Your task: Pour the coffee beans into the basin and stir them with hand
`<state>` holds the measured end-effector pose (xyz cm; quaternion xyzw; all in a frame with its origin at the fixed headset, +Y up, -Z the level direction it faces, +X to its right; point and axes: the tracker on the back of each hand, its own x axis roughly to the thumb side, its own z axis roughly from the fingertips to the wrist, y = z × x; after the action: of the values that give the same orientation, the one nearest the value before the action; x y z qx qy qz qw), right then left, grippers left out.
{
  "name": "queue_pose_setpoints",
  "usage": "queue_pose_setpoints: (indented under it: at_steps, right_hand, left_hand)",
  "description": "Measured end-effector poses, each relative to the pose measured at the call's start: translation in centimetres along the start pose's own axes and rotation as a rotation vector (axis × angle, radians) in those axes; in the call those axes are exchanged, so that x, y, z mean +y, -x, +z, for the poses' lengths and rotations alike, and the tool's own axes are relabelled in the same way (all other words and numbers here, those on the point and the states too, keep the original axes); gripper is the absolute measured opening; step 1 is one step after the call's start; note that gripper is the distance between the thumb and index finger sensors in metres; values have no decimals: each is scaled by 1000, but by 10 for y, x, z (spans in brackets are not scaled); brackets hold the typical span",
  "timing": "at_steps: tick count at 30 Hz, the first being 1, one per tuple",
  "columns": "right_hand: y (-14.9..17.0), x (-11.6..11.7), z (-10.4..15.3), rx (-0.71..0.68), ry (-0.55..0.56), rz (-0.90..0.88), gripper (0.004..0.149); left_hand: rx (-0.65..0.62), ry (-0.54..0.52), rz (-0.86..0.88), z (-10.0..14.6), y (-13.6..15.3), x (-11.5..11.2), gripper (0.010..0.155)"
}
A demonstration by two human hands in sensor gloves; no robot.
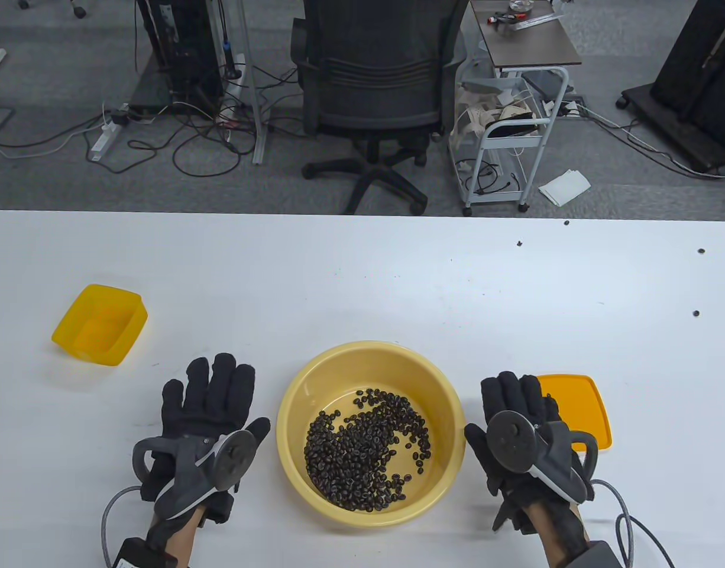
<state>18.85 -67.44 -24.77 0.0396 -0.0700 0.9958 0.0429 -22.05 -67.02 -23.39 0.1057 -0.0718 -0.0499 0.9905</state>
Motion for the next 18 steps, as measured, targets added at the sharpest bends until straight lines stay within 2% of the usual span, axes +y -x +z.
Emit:
queue_pose_setpoints:
  at_steps: [5,18]
  right_hand:
    - [-2,-2,5,-12,41,53,82]
    - [-6,0,7,-37,-3,53,83]
  left_hand:
    - [-16,44,30,-1,4,-4,84]
    - [-48,110,56,-3,3,-9,84]
